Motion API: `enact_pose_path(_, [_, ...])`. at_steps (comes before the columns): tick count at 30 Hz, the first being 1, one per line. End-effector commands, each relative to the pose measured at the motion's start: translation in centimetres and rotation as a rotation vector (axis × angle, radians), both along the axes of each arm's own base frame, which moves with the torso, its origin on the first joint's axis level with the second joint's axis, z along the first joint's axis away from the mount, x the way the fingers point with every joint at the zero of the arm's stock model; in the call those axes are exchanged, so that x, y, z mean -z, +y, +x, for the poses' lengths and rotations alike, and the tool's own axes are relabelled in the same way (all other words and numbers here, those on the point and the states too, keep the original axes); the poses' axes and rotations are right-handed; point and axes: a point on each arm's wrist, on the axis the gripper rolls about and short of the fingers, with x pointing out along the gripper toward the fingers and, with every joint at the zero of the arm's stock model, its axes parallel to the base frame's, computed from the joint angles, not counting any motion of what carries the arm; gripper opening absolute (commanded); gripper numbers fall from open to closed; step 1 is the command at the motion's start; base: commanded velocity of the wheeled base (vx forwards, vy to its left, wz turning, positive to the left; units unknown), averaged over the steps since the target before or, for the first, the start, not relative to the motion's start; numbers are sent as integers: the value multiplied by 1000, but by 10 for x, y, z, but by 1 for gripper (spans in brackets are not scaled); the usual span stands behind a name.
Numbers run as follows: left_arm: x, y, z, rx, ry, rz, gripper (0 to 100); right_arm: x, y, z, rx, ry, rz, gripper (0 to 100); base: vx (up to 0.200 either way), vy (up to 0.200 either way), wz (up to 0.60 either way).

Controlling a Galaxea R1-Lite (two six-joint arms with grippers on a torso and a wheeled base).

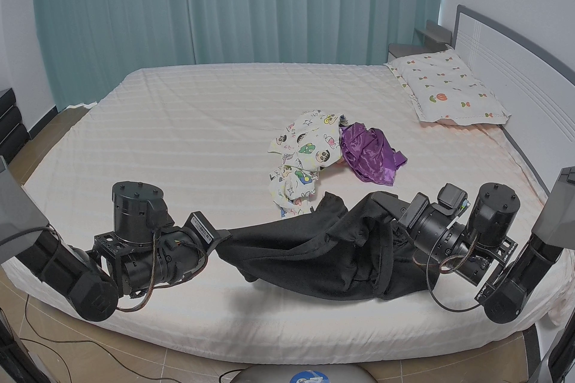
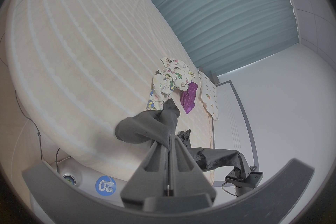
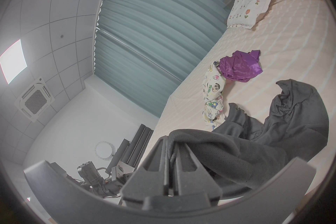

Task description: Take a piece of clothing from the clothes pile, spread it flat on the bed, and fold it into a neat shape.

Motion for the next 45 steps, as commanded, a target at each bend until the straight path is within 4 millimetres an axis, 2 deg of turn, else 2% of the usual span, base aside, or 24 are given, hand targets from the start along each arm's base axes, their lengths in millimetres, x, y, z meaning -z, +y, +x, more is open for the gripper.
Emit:
enact_pose_path(1, [-17,5,-6,-5,-48,-22,0,-3,-1,-1,-1,-17,6,0,0,200,0])
enact_pose_path(5, [-21,8,-9,-7,-52,-19,0,-6,1,-2,-7,-35,2,0,0,200,0])
enact_pose_path(12, [-24,13,-5,-29,-62,-20,0,-24,3,-11,-25,-108,10,0,0,200,0])
enact_pose_path(37, [-38,24,-8,-54,-120,-21,0,-43,14,-10,-56,-209,15,0,0,200,0])
enact_pose_path(45, [-40,27,-5,-68,-119,-16,0,-41,15,-9,-53,-205,11,0,0,200,0])
